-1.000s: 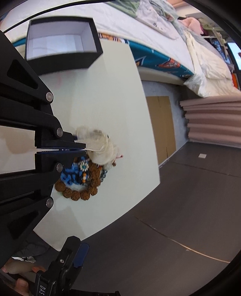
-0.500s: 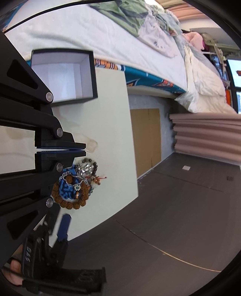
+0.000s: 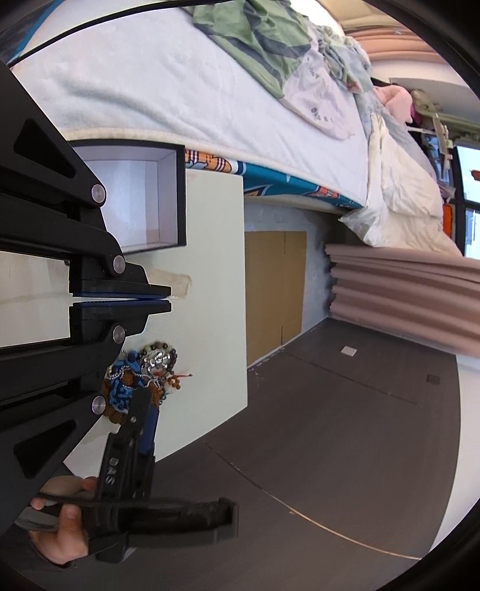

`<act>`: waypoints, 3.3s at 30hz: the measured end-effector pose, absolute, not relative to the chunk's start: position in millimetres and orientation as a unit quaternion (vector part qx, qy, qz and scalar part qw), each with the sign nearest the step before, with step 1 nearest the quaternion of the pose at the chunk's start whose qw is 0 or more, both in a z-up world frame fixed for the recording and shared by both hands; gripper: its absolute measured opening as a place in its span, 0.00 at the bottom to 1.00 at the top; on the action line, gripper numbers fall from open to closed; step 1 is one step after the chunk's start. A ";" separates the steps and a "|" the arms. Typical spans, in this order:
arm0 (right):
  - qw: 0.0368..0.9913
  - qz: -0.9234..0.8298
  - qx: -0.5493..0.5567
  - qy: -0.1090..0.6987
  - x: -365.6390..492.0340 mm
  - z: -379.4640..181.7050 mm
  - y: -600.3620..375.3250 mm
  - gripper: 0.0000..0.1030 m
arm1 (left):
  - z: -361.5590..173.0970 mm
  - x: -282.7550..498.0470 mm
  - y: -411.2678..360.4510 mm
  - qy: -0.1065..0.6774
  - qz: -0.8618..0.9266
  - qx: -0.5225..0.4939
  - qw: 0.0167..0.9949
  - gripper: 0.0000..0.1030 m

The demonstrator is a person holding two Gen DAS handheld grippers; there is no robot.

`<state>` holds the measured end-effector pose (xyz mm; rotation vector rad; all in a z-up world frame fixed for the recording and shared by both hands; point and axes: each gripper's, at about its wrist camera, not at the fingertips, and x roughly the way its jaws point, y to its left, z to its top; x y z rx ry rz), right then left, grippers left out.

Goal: Organize jewelry
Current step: 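Lift the white cloth with the left tool while the right tool grasps the silver pendant, then carry the cloth over the black box with the left tool while the right tool lifts the pendant, then open the left tool over the box while the right tool drops the pendant into it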

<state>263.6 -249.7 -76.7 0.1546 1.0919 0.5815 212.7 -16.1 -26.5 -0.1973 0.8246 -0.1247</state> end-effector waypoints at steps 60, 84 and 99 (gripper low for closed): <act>0.845 0.352 0.093 0.392 246.7 116.8 -210.0 0.18 | 62.9 158.9 54.2 0.290 -0.013 -0.130 0.948 0.00; 0.834 0.431 0.078 0.335 230.8 173.2 -130.2 0.14 | 74.6 134.9 93.7 0.265 0.021 -0.145 0.953 0.00; 0.808 0.405 0.069 0.422 260.1 81.4 -101.1 0.14 | 50.2 147.0 96.4 0.291 0.015 -0.155 0.944 0.00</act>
